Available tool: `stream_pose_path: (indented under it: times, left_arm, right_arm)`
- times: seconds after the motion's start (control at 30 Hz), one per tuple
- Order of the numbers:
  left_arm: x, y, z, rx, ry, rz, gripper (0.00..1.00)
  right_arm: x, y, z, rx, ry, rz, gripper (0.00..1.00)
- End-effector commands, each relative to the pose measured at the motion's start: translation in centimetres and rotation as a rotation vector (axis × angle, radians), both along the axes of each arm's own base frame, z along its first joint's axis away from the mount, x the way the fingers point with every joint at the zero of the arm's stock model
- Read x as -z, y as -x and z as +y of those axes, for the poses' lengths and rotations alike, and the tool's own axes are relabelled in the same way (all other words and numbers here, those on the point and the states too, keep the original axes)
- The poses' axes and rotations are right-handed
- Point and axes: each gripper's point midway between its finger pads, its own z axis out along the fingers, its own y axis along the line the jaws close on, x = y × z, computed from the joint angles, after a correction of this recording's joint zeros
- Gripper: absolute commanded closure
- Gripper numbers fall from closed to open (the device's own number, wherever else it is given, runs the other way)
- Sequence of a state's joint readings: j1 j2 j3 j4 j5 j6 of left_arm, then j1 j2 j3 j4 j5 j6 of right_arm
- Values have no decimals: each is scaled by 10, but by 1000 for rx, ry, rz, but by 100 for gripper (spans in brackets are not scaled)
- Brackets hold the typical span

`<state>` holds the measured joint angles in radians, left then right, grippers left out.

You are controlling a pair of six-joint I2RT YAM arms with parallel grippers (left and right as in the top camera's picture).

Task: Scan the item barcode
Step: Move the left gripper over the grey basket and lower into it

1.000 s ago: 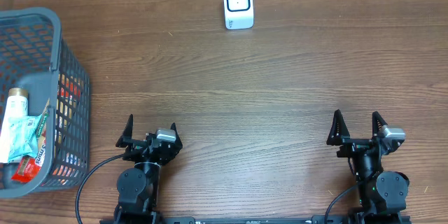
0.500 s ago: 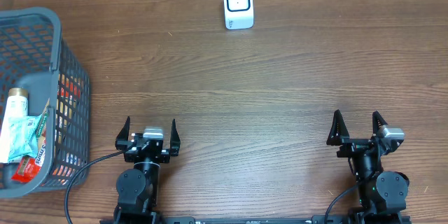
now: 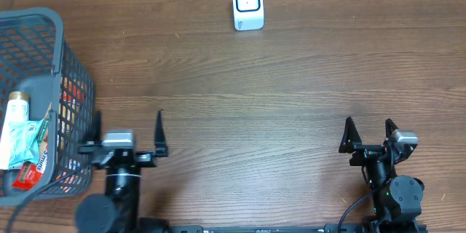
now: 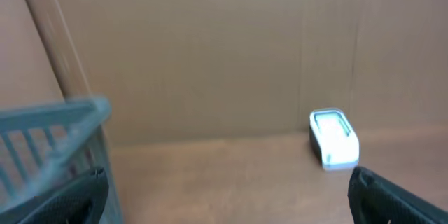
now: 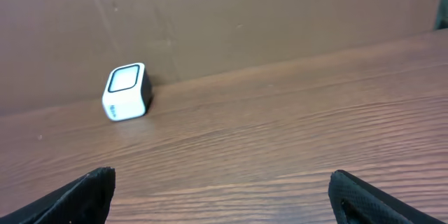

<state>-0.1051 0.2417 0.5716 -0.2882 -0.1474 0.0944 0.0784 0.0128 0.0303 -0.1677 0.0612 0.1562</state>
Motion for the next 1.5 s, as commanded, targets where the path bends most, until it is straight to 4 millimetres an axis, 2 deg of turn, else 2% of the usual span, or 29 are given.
stream_pose_path:
  times: [0.0, 0.17, 0.27, 0.37, 0.47, 0.53, 0.63, 0.8, 0.83, 0.9, 0.97, 1.0, 1.07, 1.17, 1.33, 1.4, 1.47]
  left_arm:
    - [-70, 9, -5, 30, -17, -13, 0]
    - [-133, 3, -13, 78, -117, 109, 0]
    - [-159, -5, -18, 108, -125, 204, 0]
    - [-182, -10, -47, 274, -113, 283, 0]
    - [-193, -14, -74, 434, -89, 334, 0]
    - [-192, -21, -78, 452, -82, 366, 0]
    - [-170, -28, -80, 463, -55, 473, 0]
    - [-134, -30, -97, 556, 31, 655, 0]
    - [-129, -35, -96, 545, 26, 676, 7]
    - [-120, -46, -88, 487, 31, 712, 10]
    - [-113, -62, -61, 291, 84, 738, 8]
    - [-111, -69, -39, 141, 137, 739, 6]
    - [-113, -74, -2, -70, 218, 717, 0]
    - [-119, -75, 48, -251, 309, 668, 0]
    - [-109, -57, 158, -612, 491, 614, 0]
    - [-95, -45, 191, -720, 538, 643, 0]
    - [-78, -34, 214, -796, 582, 691, 0]
  right_arm:
    - [-15, 2, -13, 74, 10, -33, 0]
    - [-14, 2, -13, 73, 10, -29, 0]
    - [-10, 2, -12, 69, 11, -13, 0]
    - [-10, 2, -12, 69, 11, -14, 0]
    - [-10, 2, -12, 69, 11, -14, 0]
    - [-10, 2, -12, 69, 11, -14, 0]
    - [-10, 2, -12, 69, 11, -14, 0]
    - [-10, 2, -12, 69, 11, -14, 0]
    - [-10, 2, -12, 69, 11, -14, 0]
    - [-10, 2, -12, 69, 11, -14, 0]
    - [-10, 2, -12, 69, 11, -14, 0]
    - [-10, 2, -12, 69, 11, -14, 0]
    - [-10, 2, -12, 69, 11, -14, 0]
    - [-10, 2, -12, 69, 11, -14, 0]
    - [-10, 2, -12, 69, 11, -14, 0]
    - [-10, 2, -12, 69, 11, -14, 0]
    - [-10, 2, -12, 69, 11, -14, 0]
